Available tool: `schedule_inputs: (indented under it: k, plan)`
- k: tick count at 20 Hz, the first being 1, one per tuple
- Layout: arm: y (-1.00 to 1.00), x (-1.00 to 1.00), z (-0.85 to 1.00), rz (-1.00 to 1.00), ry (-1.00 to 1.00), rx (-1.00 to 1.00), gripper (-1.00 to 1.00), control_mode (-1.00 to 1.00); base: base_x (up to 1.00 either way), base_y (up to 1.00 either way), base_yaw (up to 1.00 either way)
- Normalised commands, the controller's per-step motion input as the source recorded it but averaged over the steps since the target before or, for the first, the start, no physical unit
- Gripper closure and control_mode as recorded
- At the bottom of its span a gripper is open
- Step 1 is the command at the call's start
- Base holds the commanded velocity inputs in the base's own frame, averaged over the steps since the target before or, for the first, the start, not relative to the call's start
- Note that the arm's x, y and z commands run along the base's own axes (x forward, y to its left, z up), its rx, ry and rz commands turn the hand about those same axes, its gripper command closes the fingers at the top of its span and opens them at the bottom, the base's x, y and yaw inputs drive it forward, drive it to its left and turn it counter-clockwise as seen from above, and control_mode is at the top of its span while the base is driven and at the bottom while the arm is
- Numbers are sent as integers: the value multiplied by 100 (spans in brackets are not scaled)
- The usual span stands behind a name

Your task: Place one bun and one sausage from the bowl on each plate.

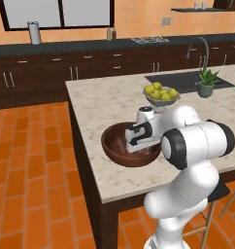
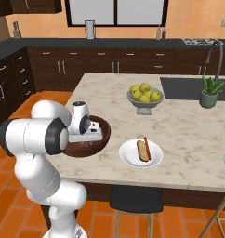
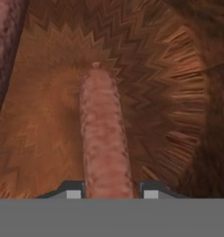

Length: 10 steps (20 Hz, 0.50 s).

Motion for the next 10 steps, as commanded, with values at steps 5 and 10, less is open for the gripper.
schedule_inputs:
  k: [5,10]
  plan:
    - [3,-8,67,-1,-3,0,100,-100,0,0,0]
    - [-17,-5,100,0,-5,0,100,-100,0,0,0]
